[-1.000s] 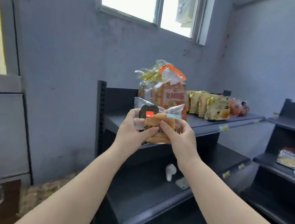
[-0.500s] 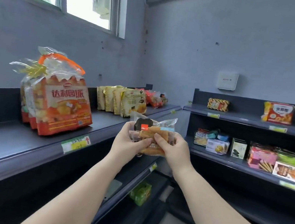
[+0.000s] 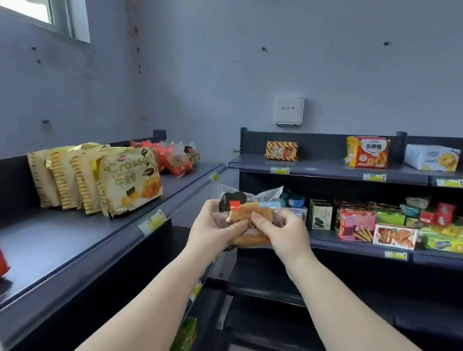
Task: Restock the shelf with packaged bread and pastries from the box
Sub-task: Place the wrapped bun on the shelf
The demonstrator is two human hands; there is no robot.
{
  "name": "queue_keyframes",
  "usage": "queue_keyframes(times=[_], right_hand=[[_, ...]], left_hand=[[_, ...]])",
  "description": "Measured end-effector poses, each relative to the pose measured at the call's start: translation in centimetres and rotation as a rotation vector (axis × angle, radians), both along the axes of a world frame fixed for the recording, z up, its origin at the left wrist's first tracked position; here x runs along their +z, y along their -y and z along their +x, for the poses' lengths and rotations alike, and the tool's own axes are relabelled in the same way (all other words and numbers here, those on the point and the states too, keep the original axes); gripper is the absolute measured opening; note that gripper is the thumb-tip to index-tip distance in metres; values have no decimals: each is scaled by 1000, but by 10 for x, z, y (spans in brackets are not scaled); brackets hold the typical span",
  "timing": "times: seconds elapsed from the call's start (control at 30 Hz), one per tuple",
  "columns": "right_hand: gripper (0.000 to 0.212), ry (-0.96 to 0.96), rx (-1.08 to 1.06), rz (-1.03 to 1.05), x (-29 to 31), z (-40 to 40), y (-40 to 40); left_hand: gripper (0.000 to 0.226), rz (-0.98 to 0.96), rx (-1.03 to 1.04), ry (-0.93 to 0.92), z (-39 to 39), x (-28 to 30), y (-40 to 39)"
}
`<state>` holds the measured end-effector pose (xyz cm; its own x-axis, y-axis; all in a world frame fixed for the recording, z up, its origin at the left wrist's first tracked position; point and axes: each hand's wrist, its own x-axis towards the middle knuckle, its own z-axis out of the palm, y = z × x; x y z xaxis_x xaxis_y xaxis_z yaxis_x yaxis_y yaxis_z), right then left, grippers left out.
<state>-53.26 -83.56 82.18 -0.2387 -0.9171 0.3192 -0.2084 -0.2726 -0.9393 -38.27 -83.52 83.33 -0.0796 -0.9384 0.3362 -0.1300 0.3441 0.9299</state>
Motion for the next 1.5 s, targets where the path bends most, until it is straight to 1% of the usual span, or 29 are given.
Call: queue_keyframes(times=[0.1, 0.2, 0.37, 0.43, 0.5, 0.57, 0.63, 0.77, 1.0, 1.13, 1.27, 1.33, 1.4, 1.5], right_hand=[[49, 5, -34, 9, -8, -15, 39], [52, 6, -55, 10, -9, -29, 84], [51, -23, -21, -13, -1, -54, 171], [49, -30, 11, -10, 5, -61, 206], [45, -55, 49, -16, 12, -64, 241], [36, -75, 81, -28, 18, -65, 274], [28, -70, 121, -37, 20, -65, 305], [25, -55, 199, -41, 22, -62, 371], [32, -3, 369, 26, 34, -48, 501], [21, -34, 481, 18, 45, -25, 565], [29, -42, 596, 16, 47, 3, 616], [35, -61, 659, 34, 44, 13, 639], [33, -89, 718, 40, 42, 21, 661], [28, -132, 800, 40, 40, 30, 688]], left_hand=[[38, 17, -28, 3, -15, -5, 41], [33, 16, -33, 8, -31, -5, 88], [33, -10, 41, 9, -57, -1, 168], [35, 0, 76, 20, -63, 4, 199], [45, 5, 112, 7, -68, 10, 231], [51, -2, 143, 4, -69, 14, 261], [46, -6, 175, 12, -69, 16, 290], [40, 23, 225, -13, -69, 16, 352], [36, 53, 306, 52, -57, 30, 464], [38, 78, 428, 125, -36, 42, 512], [35, 140, 561, 188, -18, 46, 548], [41, 194, 628, 247, -11, 44, 561], [47, 231, 703, 308, -6, 41, 572], [47, 279, 803, 334, -2, 33, 584]])
